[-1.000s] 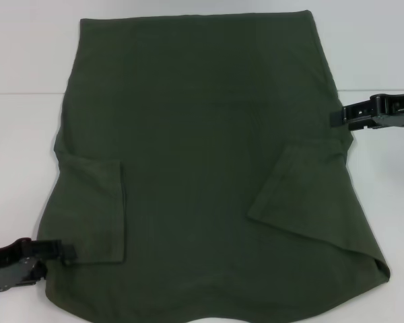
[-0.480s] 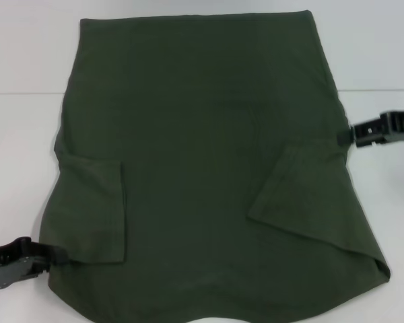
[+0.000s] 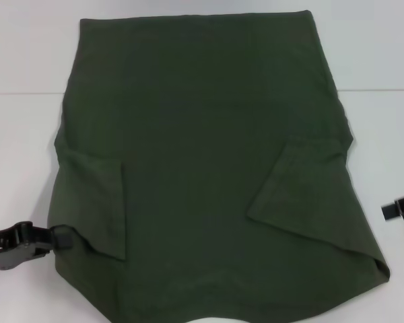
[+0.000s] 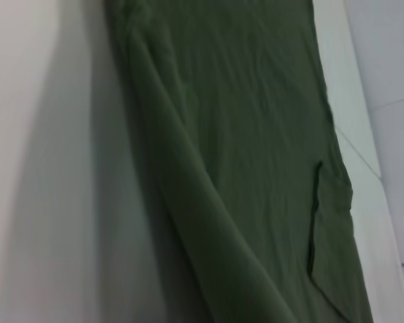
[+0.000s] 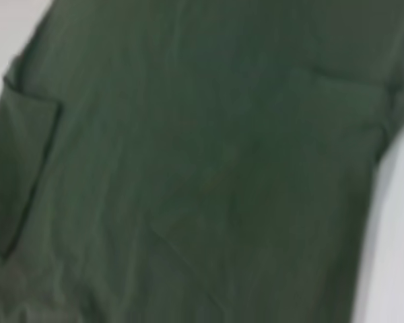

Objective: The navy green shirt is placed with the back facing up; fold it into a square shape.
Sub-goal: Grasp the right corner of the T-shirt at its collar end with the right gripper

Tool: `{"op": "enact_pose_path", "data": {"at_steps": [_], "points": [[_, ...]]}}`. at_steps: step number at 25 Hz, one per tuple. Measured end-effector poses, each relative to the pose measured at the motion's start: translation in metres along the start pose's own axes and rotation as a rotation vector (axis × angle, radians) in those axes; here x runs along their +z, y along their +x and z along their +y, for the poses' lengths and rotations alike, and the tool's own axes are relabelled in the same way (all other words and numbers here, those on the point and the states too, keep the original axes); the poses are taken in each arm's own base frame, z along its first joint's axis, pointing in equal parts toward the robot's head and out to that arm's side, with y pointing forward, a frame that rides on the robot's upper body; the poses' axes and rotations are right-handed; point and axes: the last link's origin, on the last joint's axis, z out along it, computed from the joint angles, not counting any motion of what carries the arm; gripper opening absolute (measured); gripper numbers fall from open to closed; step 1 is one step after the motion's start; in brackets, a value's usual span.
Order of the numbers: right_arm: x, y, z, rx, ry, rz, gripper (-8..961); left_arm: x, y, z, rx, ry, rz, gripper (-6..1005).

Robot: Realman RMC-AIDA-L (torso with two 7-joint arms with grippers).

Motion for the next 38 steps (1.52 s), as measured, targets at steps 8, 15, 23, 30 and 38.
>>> {"op": "enact_pose_path", "data": {"at_steps": [8, 15, 23, 30, 38], "points": [[0.008, 0.018, -0.004, -0.014, 0.013, 0.078, 578, 0.002, 0.003, -0.002, -0.012, 0.008, 0.019, 26], [0.024, 0.030, 0.000, -0.072, -0.003, 0.124, 578, 0.003, 0.003, -0.003, -0.016, 0.010, 0.031, 26], [0.033, 0.036, -0.002, -0.066, 0.025, 0.143, 578, 0.006, 0.005, -0.001, -0.011, 0.002, 0.029, 26], [0.041, 0.035, -0.001, -0.070, 0.035, 0.130, 578, 0.007, 0.004, -0.001, -0.016, -0.003, 0.025, 26], [0.045, 0.036, -0.001, -0.065, 0.050, 0.136, 577, 0.007, 0.004, -0.001, -0.017, -0.003, 0.025, 26]]}}
